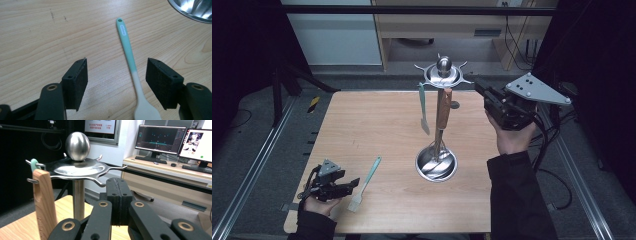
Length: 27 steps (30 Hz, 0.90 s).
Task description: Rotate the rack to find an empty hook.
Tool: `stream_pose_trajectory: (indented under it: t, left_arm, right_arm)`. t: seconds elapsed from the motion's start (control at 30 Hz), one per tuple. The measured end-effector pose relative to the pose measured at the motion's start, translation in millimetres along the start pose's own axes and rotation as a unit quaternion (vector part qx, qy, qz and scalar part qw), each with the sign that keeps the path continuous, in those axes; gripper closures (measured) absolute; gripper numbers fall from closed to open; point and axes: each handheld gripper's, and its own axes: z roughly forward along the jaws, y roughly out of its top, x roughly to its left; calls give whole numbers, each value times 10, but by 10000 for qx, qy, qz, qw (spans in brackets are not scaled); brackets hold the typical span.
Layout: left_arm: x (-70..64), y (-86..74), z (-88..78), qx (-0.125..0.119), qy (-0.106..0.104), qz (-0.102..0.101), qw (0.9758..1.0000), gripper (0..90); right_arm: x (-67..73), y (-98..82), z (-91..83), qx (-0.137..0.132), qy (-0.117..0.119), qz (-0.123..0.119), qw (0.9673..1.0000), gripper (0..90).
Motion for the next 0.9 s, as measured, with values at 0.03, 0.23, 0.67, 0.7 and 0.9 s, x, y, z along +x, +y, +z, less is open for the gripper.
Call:
stream_pose_trajectory:
  t: [0.03,0.23,0.67,0.7,0.9]
  left_arm:
    - [2,0,-1,2,-3,2,10000,334]
    - [-1,2,3,16,10,69,10000,316]
    - [-4,3,13,33,42,72,10000,287]
    - [-7,3,14,28,41,62,10000,287]
    - [-11,3,12,36,58,73,10000,288]
  right_arm:
    - [-7,-3,4,-4,20,-4,10000,900]
    - [-28,-21,-12,-43,219,55,9997,900]
    - [99,-37,-94,-191,554,-42,9983,900]
    - [113,-38,-105,-210,593,-64,9980,900]
    - [269,-36,-109,-240,834,-153,9961,900]
